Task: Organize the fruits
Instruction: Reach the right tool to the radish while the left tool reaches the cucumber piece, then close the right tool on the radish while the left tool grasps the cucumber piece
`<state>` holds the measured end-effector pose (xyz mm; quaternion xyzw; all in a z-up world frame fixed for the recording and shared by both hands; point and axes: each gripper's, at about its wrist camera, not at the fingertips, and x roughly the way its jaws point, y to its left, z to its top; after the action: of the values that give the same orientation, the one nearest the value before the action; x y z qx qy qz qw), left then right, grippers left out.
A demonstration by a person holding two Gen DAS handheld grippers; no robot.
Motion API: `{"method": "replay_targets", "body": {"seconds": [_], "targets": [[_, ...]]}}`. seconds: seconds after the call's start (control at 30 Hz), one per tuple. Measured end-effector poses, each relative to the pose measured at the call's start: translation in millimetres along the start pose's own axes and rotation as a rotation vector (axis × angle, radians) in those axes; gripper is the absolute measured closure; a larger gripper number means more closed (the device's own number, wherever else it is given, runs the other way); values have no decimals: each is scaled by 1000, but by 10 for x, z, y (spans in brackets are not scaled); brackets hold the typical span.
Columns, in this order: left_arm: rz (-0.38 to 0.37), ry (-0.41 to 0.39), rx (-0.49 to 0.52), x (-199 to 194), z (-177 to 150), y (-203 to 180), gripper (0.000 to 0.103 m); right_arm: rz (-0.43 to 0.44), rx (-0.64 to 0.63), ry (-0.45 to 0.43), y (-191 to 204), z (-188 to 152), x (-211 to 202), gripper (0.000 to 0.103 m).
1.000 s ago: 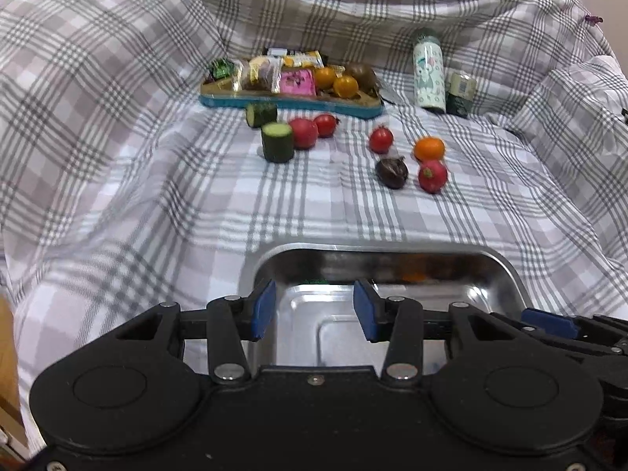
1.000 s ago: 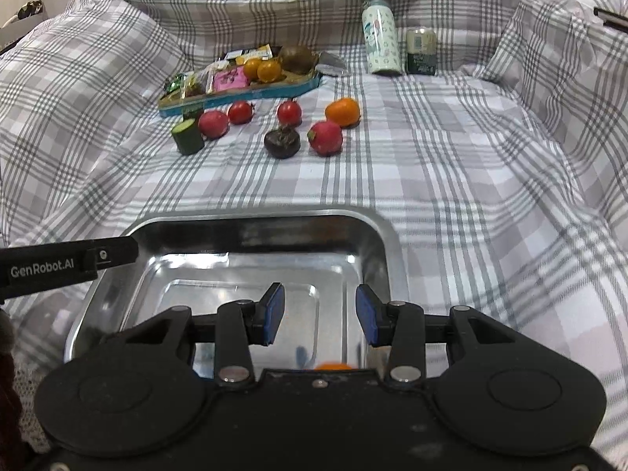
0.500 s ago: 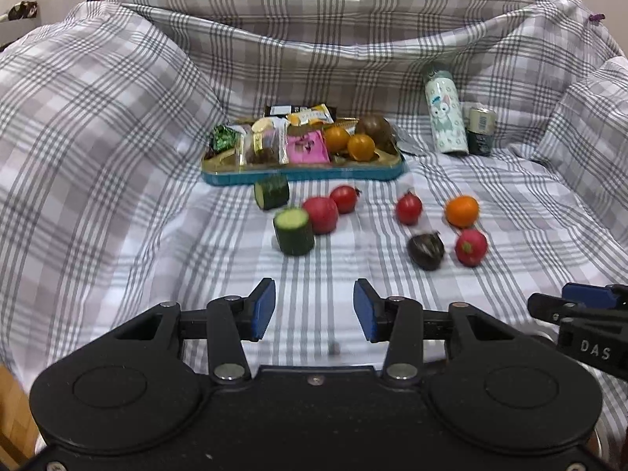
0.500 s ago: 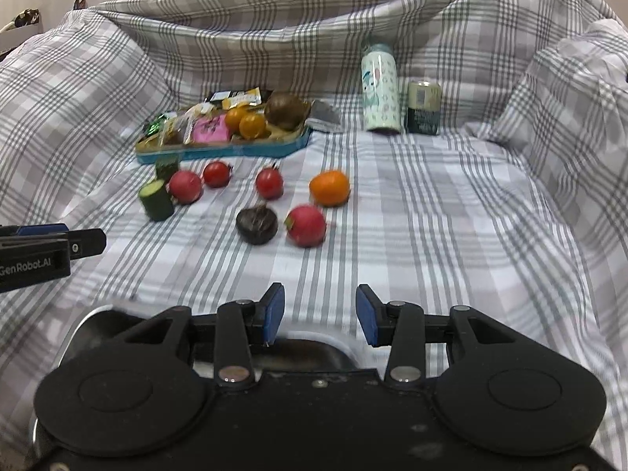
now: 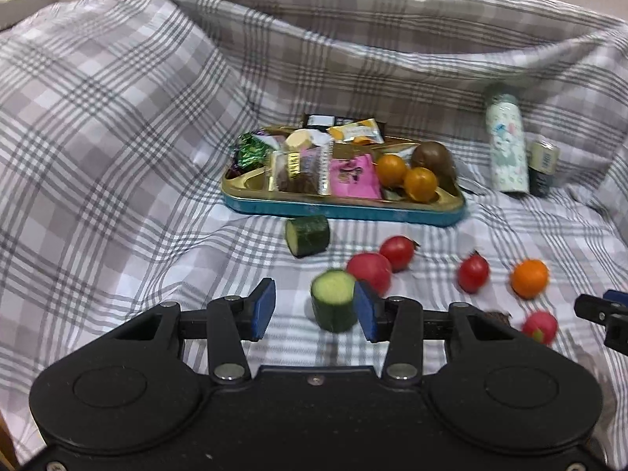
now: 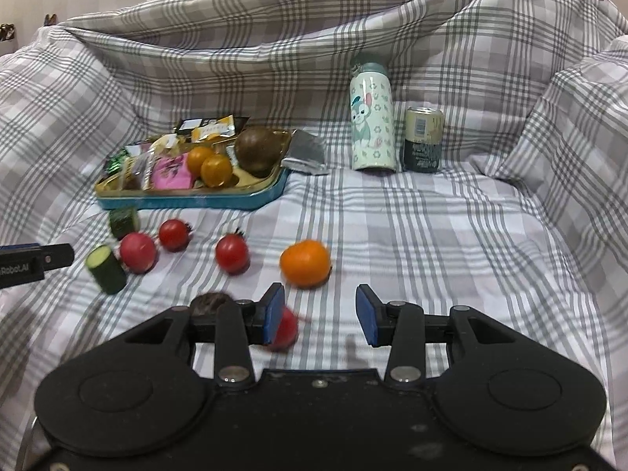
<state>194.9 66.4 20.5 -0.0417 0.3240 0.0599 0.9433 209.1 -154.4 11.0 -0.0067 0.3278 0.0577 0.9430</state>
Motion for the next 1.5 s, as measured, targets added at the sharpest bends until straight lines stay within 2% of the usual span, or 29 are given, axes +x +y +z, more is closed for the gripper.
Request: {"method": "replay_targets", "body": {"seconds": [0.2, 0.33, 0.53, 0.67, 0.9, 1.0, 1.23, 1.5], "targets": [[11, 31, -48, 256, 52, 53, 51, 2, 2, -10, -33, 120, 226, 60], [19, 50, -25, 361, 4, 16, 51, 14, 34, 17, -72, 78, 345, 60], [16, 17, 14, 343, -28, -63, 51, 2, 13, 15, -52, 0, 358, 60], [-36, 21, 64, 329, -60, -165, 51, 19, 32, 20, -71, -10, 350, 60], [-129, 75, 190, 365, -176, -432, 50, 19, 22, 17, -85, -60, 322, 60], [-125, 54, 217, 327, -204, -483, 50, 36, 20, 10, -78, -65, 304, 60], [-129, 77, 184, 377, -199, -433, 50, 93, -2, -21, -19, -76, 234, 60], [-124, 94, 168, 442, -206, -434, 50, 128, -34, -11, 46, -110, 222, 59]]}}
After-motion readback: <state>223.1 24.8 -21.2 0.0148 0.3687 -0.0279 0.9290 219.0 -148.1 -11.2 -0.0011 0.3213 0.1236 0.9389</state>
